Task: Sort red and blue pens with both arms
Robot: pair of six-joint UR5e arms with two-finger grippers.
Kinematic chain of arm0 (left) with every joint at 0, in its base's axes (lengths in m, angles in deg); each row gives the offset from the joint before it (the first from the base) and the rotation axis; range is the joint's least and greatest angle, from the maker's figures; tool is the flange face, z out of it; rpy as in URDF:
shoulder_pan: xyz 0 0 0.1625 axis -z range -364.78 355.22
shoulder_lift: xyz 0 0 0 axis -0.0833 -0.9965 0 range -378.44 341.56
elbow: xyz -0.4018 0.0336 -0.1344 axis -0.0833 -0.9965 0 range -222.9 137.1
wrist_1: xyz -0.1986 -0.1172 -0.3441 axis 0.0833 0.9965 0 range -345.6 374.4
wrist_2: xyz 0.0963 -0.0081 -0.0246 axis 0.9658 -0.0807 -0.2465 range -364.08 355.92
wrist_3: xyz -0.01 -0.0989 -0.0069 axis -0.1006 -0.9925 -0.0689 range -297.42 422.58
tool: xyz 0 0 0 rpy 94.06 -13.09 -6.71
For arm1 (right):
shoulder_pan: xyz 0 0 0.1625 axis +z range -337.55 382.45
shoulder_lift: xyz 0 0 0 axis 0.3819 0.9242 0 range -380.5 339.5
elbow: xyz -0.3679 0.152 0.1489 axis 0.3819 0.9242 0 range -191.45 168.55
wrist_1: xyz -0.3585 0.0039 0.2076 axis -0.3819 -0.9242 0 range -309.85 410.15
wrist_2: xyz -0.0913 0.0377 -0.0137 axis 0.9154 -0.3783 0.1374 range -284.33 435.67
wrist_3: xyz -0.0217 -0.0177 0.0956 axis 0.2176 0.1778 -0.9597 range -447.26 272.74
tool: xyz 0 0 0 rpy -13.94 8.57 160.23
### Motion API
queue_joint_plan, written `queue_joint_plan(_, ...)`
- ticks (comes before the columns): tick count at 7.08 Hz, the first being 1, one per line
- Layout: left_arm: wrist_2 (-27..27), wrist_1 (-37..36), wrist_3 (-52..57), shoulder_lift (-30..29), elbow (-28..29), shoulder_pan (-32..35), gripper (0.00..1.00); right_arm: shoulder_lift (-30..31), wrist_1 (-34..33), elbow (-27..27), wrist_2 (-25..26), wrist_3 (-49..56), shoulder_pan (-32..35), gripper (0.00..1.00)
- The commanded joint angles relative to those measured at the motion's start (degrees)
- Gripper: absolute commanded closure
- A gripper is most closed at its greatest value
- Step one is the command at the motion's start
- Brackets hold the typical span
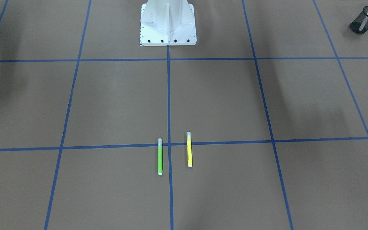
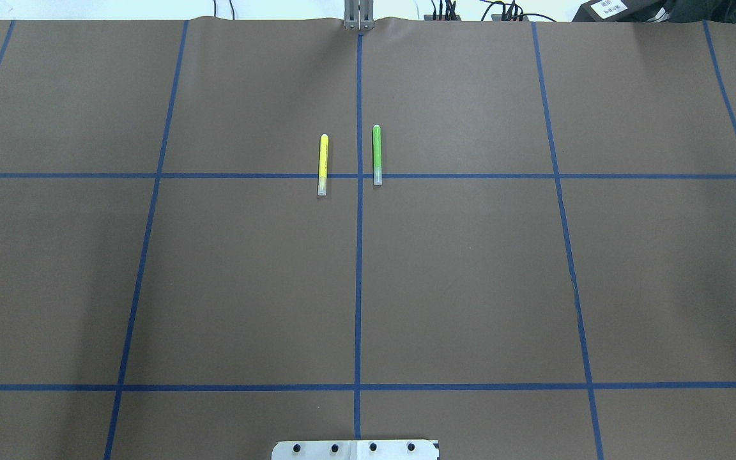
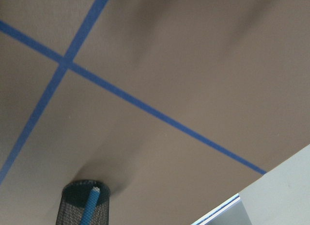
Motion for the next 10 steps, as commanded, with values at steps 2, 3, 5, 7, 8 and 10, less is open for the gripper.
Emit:
queue_joint_plan(2,0.0,0.0,-0.09,0.0,0.1,0.0,0.0,-8.74,0.35,0.19,-7.18,-8.3,2.62,0.01)
queue_joint_plan(3,0.0,0.0,-0.17,-0.08,0.19,-0.09,0.0,-12.07,0.35,0.28,-7.54,-13.22,3.84,0.0)
queue_joint_plan(5,0.0,0.0,-0.26,-0.17,0.36,-0.09,0.0,-17.53,0.44,1.59,-7.54,-26.83,8.4,0.0)
queue_joint_plan(7,0.18,0.0,-0.53,-0.7,0.54,-0.09,0.0,-18.88,3.4,3.08,-10.33,-29.34,12.98,0.01)
queue_joint_plan(8,0.26,-0.17,-0.53,-0.87,0.63,-0.09,0.0,-18.44,6.21,5.87,-16.01,-30.04,14.82,0.01)
queue_joint_plan(10,0.27,-0.18,-0.53,-0.88,0.63,-0.09,0.0,-15.38,12.89,8.8,-17.47,-30.49,16.42,0.01)
